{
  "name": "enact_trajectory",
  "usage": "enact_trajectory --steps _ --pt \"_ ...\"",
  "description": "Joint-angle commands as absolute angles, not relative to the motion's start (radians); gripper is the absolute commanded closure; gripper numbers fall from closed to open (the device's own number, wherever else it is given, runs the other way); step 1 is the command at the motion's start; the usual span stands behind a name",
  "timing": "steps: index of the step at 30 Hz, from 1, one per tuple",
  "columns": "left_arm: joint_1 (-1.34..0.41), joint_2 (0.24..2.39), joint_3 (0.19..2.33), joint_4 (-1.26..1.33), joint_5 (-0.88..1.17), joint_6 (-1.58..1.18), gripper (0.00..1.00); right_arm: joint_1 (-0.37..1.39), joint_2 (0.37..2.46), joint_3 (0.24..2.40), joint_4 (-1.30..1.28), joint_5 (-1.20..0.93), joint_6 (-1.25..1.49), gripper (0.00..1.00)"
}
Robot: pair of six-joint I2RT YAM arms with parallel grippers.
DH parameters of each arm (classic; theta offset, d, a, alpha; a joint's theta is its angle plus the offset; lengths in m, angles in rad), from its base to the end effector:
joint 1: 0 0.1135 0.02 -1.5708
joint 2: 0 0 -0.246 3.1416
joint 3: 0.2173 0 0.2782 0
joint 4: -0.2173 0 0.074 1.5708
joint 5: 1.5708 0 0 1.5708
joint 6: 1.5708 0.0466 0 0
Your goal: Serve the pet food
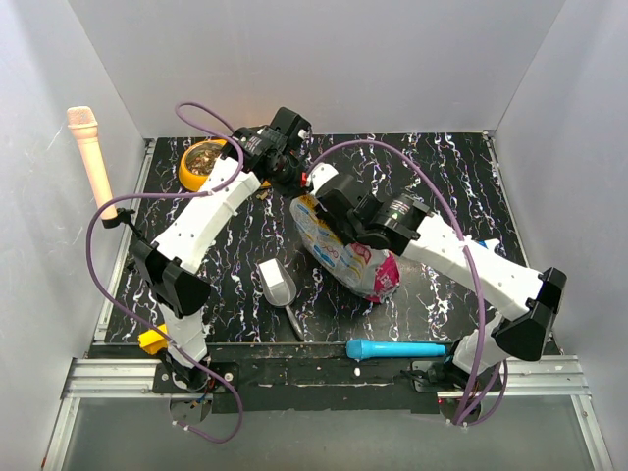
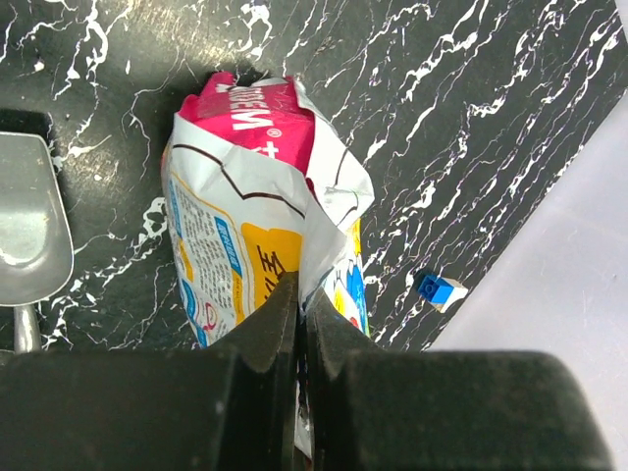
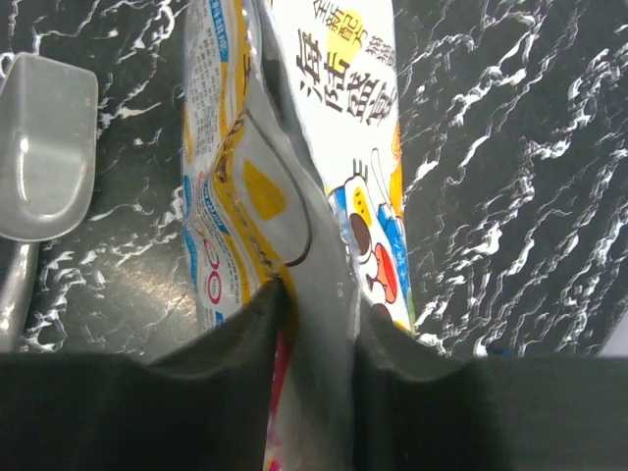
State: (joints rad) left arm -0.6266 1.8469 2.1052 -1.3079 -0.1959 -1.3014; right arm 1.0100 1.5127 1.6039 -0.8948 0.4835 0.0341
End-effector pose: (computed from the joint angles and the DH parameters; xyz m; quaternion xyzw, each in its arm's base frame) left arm 0.3245 -0.2237 0.3737 -0.3421 0.8990 -0.1568 0.2238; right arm 0.2049 0.2855 0.3606 -0.3430 0.8373 -0.0112 0.4257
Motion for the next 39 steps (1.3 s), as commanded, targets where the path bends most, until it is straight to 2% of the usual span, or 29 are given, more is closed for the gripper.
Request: enact_trajectory --steps 1,2,3,5,7,9,13,16,21,24,25,28,30,33,36,39 --pt "-0.595 1.775 2.259 -1.239 -0.350 -1.275 1.00 1.005 1.468 1.577 -0.891 0.668 0.047 0.85" --pt "-0.591 1.773 2.278 -1.258 -0.376 -1.263 1.00 1.005 1.460 1.578 -0.903 0.736 0.045 0.96" --pt "-0.591 1.769 2.298 -1.268 -0.408 -1.238 1.00 1.006 1.451 1.589 -0.917 0.789 0.032 0.99" --pt "-0.589 1.750 2.339 -1.290 -0.481 -1.192 1.00 1.017 1.427 1.624 -0.955 0.824 0.015 0.99" --pt "-0.589 1.721 2.350 -1.293 -0.550 -1.160 1.00 1.022 1.388 1.632 -0.965 0.679 0.003 0.99" --pt "-0.589 1.681 2.274 -1.243 -0.566 -1.152 1.00 1.020 1.339 1.554 -0.901 0.615 -0.020 0.99" --pt "-0.559 1.641 2.006 -1.125 -0.474 -1.195 1.00 0.852 1.328 1.467 -0.931 0.409 0.048 0.99" --pt "-0.444 1.628 1.864 -1.060 -0.254 -1.235 1.00 0.787 1.302 1.442 -0.945 0.222 0.022 0.99" --pt "-0.422 1.621 1.856 -1.000 -0.137 -1.207 1.00 0.782 1.328 1.548 -1.046 0.019 0.003 0.99" --pt "-0.407 1.652 1.923 -1.038 -0.046 -1.201 1.00 0.784 1.390 1.641 -1.107 0.017 0.009 0.99" --pt "-0.405 1.660 1.943 -1.057 -0.026 -1.197 0.96 0.784 1.408 1.669 -1.126 0.043 0.015 0.99" --pt "-0.406 1.651 1.954 -1.088 0.044 -1.213 0.56 0.784 1.428 1.710 -1.135 0.132 0.017 0.99" --pt "-0.408 1.609 1.883 -1.072 0.102 -1.265 0.40 0.785 1.436 1.742 -1.143 0.152 0.003 0.99" --pt "-0.431 1.551 1.755 -1.020 0.179 -1.368 0.21 0.801 1.457 1.798 -1.150 0.172 0.003 0.99" --pt "-0.466 1.557 1.701 -0.954 0.265 -1.460 0.17 0.828 1.471 1.821 -1.137 0.189 -0.038 0.99" --pt "-0.506 1.612 1.779 -0.986 0.285 -1.483 0.16 0.851 1.496 1.836 -1.126 0.219 -0.038 0.99"
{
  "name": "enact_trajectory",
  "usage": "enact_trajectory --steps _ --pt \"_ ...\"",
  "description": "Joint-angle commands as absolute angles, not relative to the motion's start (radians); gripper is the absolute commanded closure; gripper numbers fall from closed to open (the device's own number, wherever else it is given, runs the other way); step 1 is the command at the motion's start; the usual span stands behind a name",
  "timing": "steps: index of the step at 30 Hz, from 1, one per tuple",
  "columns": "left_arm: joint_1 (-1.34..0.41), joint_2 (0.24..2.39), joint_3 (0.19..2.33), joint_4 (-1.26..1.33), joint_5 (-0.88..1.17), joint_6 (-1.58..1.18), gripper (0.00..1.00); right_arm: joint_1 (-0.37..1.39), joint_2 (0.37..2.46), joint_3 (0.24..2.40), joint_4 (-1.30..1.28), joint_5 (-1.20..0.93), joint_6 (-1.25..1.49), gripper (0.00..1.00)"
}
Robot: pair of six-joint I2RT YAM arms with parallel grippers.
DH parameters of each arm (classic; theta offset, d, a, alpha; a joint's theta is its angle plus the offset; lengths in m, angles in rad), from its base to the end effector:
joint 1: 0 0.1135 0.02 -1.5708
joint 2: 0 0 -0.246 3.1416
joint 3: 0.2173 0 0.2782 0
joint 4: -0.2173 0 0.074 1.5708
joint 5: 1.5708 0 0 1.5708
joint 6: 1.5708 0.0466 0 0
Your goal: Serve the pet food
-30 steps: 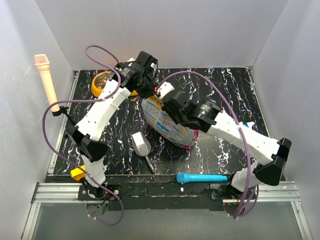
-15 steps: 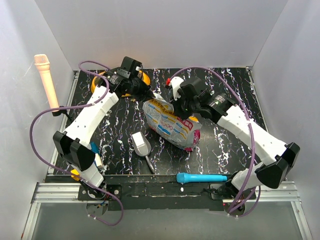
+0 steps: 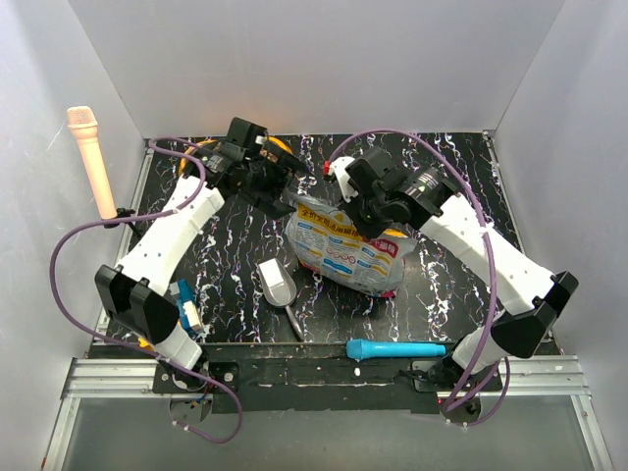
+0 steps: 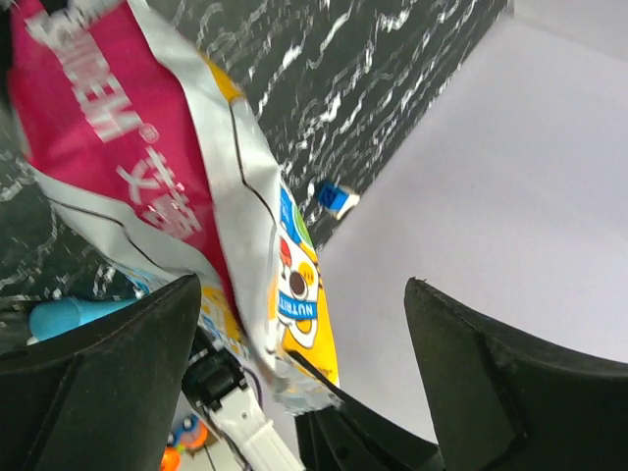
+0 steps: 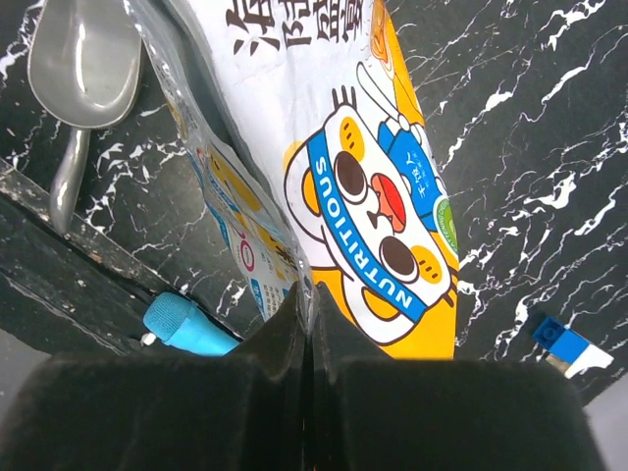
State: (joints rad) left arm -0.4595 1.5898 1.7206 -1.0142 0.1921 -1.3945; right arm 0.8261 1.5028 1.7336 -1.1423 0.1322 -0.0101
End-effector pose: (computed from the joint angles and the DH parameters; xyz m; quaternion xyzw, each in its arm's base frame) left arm 0.3207 -0.1686 0.3618 -0.3935 0.8512 -0.3225 0.1291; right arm 0.2266 0.2368 0.3845 -0.3638 0.8715 0.0708 0.3213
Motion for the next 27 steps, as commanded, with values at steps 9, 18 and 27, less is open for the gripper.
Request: enact_trajectory --steps 9,18,27 --pt "-0.575 1.591 1.726 -1.050 0.405 -1.715 0.24 0.923 1.526 1.911 -1.086 0.388 -0.035 0.99" --pt "-0.638 1.660 1.683 -0.946 0.387 -1.776 0.41 0.977 1.525 1.919 -1.040 0.439 -0.072 0.99" --pt "-0.565 1.594 1.597 -0.885 0.285 -1.674 1.00 1.002 1.398 1.697 -1.072 0.523 -0.147 0.99"
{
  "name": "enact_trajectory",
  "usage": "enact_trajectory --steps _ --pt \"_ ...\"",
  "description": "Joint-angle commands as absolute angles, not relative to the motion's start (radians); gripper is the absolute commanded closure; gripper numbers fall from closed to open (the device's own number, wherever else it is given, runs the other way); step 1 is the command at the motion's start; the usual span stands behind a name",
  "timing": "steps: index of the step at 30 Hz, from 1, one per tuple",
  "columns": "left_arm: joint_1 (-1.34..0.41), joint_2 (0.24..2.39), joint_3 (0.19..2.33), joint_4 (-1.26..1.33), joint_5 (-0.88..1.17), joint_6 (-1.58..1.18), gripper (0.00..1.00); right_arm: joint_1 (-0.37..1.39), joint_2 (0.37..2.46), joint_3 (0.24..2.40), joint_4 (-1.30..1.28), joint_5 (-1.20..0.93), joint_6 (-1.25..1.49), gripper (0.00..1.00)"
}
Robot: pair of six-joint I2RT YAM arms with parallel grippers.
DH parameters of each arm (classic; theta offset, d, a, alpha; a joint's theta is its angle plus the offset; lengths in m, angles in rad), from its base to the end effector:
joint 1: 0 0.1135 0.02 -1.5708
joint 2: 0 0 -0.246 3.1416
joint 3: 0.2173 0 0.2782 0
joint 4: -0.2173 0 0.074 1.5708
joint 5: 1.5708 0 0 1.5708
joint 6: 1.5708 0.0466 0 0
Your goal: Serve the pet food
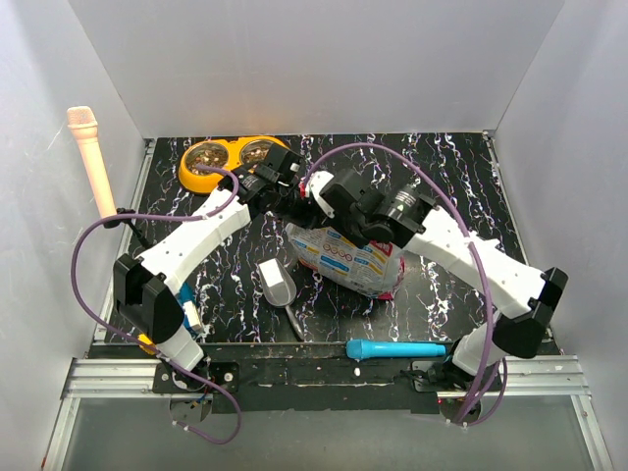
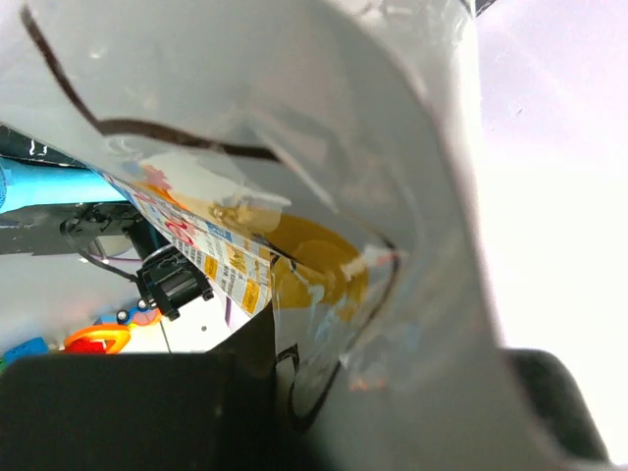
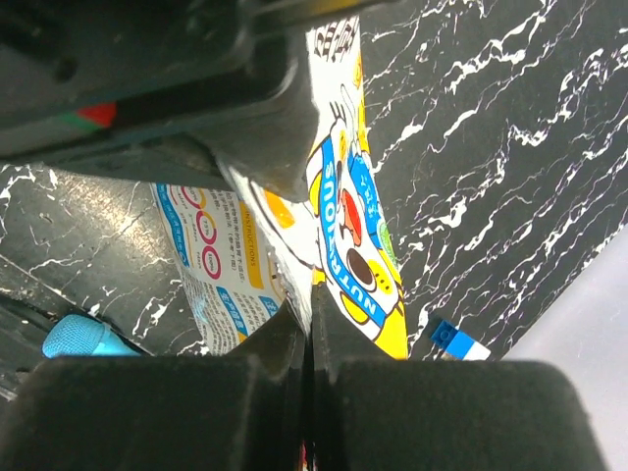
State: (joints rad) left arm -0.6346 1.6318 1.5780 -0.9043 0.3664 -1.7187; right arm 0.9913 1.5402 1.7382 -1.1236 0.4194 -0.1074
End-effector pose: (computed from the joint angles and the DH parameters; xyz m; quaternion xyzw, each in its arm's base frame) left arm 0.2938 -0.2370 0.3082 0.4366 -0.8314 0.3405 0.0465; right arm 0.2005 0.2717 0.3785 -0.4281 0.8256 -0.0458 0.3647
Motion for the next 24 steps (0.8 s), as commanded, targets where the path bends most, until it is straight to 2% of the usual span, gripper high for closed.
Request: enact_trajectory --steps 1,4,6,9,11,12,13,18,23,24 --pt "-0.560 1.594 1.604 -0.879 0.282 -1.663 1.00 1.000 1.388 1.681 -1.081 0.508 -0.134 0.99" --pt "-0.558 1.601 1.609 -0.848 0.319 -1.670 1.00 0.988 1.365 1.661 -1.101 0.431 -0.112 0.99" --pt "-0.558 1.611 1.621 -0.854 0.342 -1.674 1.00 0.968 1.371 1.652 -1.109 0.414 -0.097 0.85" --pt "-0.558 1.605 1.634 -0.867 0.327 -1.666 1.00 0.921 1.364 1.634 -1.100 0.376 -0.091 0.76" --pt "-0.554 1.603 1.635 -0.868 0.328 -1.666 1.00 0.891 1.345 1.608 -1.082 0.374 -0.103 0.81" --pt "-0.552 1.603 1.635 -0.868 0.331 -1.664 1.00 0.882 1.341 1.602 -1.083 0.386 -0.109 0.95" --pt "-0.551 1.606 1.640 -0.873 0.331 -1.661 1.00 0.873 1.335 1.597 -1.092 0.385 -0.121 0.99" --pt "-0.529 1.624 1.664 -0.887 0.328 -1.655 1.00 0.870 1.293 1.557 -1.170 0.442 -0.108 0.99" --pt "-0.506 1.635 1.686 -0.881 0.330 -1.643 1.00 0.861 1.218 1.519 -1.183 0.365 -0.075 0.99" --pt "-0.506 1.640 1.689 -0.879 0.336 -1.641 1.00 0.861 1.221 1.520 -1.180 0.382 -0.057 0.96"
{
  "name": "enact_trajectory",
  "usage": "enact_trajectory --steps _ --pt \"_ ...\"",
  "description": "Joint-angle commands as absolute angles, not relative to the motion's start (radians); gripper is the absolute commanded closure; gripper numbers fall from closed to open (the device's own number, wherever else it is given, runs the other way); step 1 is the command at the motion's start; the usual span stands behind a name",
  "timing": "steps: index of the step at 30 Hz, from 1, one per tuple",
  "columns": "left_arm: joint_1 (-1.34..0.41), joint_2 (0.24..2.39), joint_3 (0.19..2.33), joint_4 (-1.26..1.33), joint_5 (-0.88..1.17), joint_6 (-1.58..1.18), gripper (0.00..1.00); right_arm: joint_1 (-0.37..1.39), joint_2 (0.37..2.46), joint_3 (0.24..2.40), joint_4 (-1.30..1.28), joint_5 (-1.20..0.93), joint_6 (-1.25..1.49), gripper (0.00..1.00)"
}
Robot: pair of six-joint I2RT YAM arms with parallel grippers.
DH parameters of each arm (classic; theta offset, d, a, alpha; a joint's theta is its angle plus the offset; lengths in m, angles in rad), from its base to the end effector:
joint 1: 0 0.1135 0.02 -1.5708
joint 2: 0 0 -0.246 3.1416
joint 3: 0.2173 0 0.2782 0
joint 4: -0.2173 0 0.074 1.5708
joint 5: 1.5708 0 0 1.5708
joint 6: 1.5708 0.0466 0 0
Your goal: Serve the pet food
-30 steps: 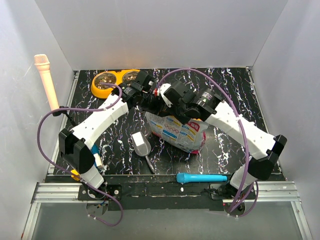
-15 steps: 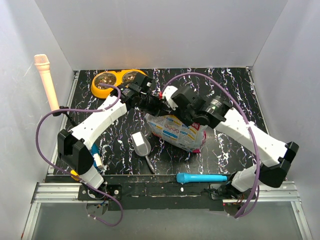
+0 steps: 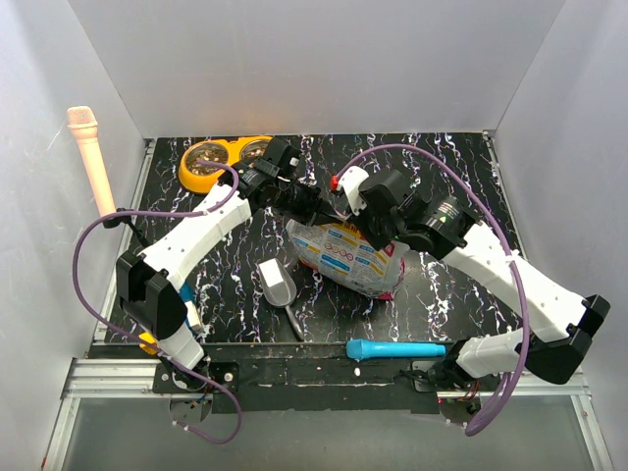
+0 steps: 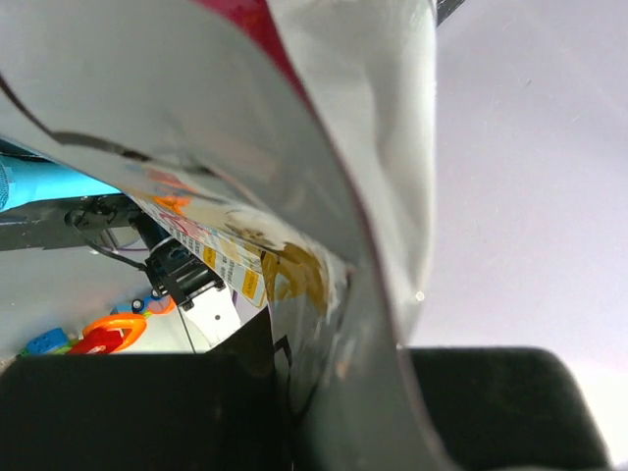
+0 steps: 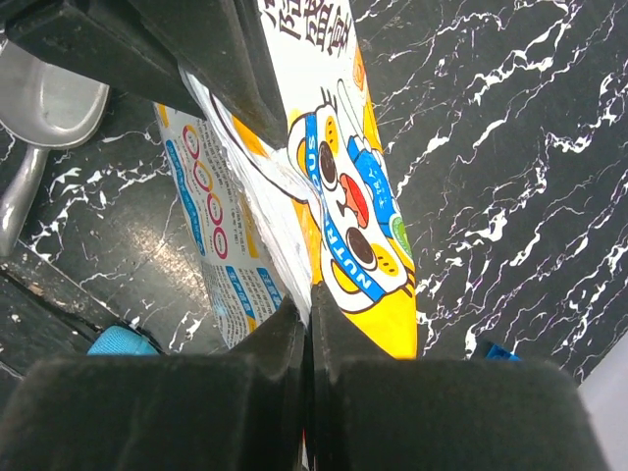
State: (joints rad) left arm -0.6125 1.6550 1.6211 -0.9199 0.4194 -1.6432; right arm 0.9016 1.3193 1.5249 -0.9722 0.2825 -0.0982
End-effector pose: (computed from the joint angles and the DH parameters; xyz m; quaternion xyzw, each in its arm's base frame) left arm 0.3014 -0.2350 0.3143 0.4043 -0.8420 0.3533 0.0519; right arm 0.1951 0.2257 0.3836 -0.3884 0.8260 0.0322 0.4073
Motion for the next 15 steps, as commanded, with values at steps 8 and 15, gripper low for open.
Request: enact_trajectory --steps 8,15 --pt "-0.506 1.635 1.693 -0.913 0.324 -1.640 1.00 0.859 1.236 1.525 -1.213 0.443 -0.008 0.99" --pt "-0.500 1.647 1.690 -0.913 0.351 -1.649 1.00 0.864 1.176 1.496 -1.172 0.361 -0.051 0.99"
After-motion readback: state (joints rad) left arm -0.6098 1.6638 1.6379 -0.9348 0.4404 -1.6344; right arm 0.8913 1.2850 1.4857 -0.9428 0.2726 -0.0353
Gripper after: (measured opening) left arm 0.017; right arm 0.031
